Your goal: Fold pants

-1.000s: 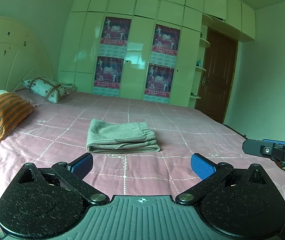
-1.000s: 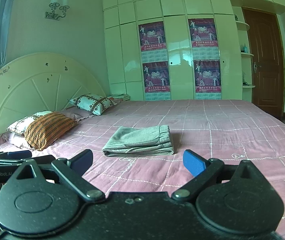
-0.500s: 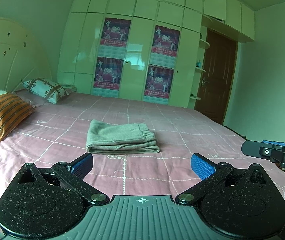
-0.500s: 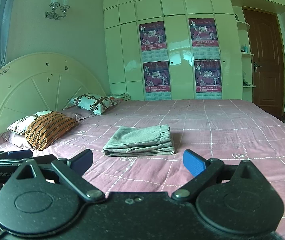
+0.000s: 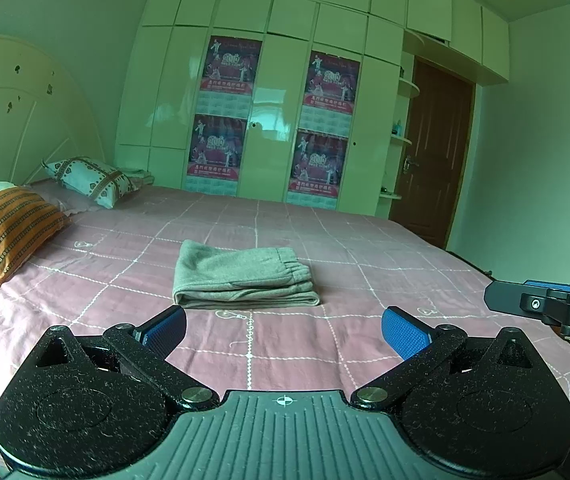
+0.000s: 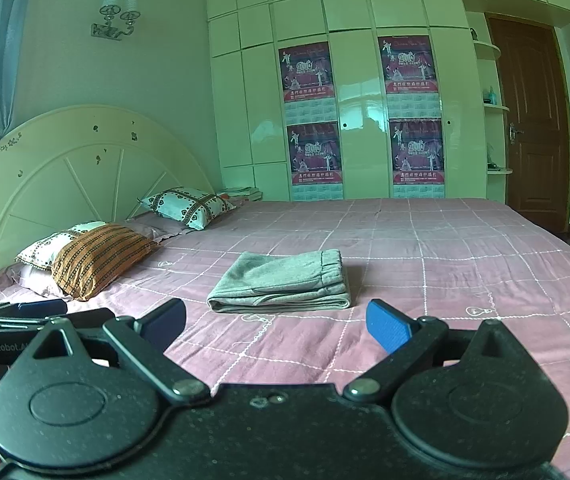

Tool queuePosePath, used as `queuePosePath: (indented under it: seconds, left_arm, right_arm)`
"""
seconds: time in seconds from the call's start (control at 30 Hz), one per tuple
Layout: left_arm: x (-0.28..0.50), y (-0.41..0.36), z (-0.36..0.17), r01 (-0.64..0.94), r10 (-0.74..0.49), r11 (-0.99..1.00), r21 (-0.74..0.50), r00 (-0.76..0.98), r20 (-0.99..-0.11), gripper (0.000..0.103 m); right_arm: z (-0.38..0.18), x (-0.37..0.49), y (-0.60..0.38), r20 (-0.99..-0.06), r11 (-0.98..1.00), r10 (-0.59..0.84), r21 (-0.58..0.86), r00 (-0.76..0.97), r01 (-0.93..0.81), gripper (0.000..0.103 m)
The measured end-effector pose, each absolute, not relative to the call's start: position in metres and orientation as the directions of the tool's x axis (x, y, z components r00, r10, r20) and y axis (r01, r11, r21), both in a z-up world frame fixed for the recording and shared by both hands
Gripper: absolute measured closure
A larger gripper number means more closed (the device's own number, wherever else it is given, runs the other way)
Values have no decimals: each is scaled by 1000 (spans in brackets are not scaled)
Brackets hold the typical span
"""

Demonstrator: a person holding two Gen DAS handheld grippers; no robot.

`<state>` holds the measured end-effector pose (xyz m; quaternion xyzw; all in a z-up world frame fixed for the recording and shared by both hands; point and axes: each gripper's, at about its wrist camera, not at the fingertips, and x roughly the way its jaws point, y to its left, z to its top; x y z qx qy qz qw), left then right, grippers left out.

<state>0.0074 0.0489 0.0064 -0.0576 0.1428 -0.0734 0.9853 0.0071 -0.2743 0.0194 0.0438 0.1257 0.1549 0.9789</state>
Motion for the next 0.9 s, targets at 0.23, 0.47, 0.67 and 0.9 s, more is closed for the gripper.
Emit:
queuePosePath:
  seconds: [0.23,0.47,0.67,0.9]
  left_arm:
    - [7,49,6,134,-164,983,-126,950,-267,0]
    - [9,49,7,148,-176,981,-123,947,-268,0]
    - [9,50,7,144,-172,982,-123,949,-263,0]
    - [8,54,6,128,-159,983,-132,952,-260,0]
  right_arm:
    - [19,7,-274,-233,948,315,127,920,-292,13]
    - [19,7,-274,-234,948,315,126,920,-293,13]
    - [19,7,-274,-233,948,313,125,921,-291,13]
    - [17,8,-274,-238,946,322,120,916,-301,12]
